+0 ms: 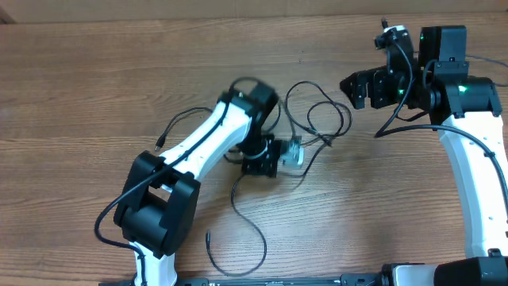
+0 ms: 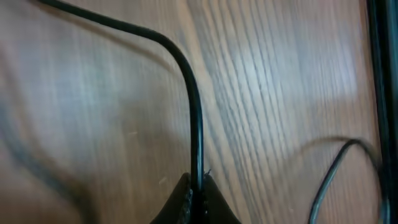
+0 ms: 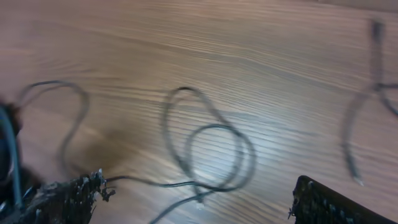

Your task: Untangle cables

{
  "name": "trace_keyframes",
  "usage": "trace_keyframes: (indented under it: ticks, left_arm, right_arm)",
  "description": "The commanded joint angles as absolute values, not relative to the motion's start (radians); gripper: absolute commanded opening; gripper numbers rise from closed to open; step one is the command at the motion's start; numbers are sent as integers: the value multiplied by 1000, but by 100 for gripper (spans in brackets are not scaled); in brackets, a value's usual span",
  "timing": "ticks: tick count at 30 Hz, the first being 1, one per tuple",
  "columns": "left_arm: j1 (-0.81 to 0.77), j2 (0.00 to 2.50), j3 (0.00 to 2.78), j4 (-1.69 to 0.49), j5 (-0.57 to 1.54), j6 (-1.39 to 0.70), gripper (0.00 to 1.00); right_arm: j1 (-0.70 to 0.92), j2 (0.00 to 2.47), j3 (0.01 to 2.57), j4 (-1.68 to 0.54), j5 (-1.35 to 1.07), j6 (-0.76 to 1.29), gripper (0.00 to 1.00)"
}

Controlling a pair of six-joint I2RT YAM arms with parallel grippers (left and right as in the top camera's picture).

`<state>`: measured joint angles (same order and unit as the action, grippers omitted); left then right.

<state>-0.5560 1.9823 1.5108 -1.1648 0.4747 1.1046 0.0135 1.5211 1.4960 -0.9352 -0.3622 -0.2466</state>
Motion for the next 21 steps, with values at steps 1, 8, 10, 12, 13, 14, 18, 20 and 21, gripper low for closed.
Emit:
trace_keyframes:
  ticks: [1, 8, 10, 12, 13, 14, 18, 20, 21]
  left_arm:
    - [-542, 1967, 1699, -1252, 465, 1006, 4]
    - [-492, 1967, 2010, -1382, 473, 838, 4]
    - [-469, 1967, 2077, -1405, 473, 794, 4]
    - [-444, 1967, 2134, -1425, 473, 753, 4]
    - [-430, 1967, 2159, -1430, 474, 726, 4]
    - [-419, 1967, 2178, -1431, 476, 699, 4]
    - [-381, 1967, 2241, -1429, 555, 605, 4]
    - [-372, 1967, 2262, -1429, 608, 582, 4]
    - [-371, 1967, 2270, -1429, 630, 572, 4]
  right_arm:
    - [10, 1466, 1500, -922, -564, -302, 100]
    - [13, 1377, 1500, -919, -631, -319, 100]
    - [13, 1343, 1500, -915, -631, -319, 100]
    - [13, 1311, 1500, -910, -631, -319, 100]
    - [13, 1292, 1500, -907, -632, -319, 100]
    - [13, 1275, 1500, -904, -638, -319, 100]
    - [13, 1214, 1500, -889, -737, -339, 100]
    - [13, 1193, 1500, -891, -794, -375, 100]
    - [13, 1184, 1500, -891, -823, -386, 100]
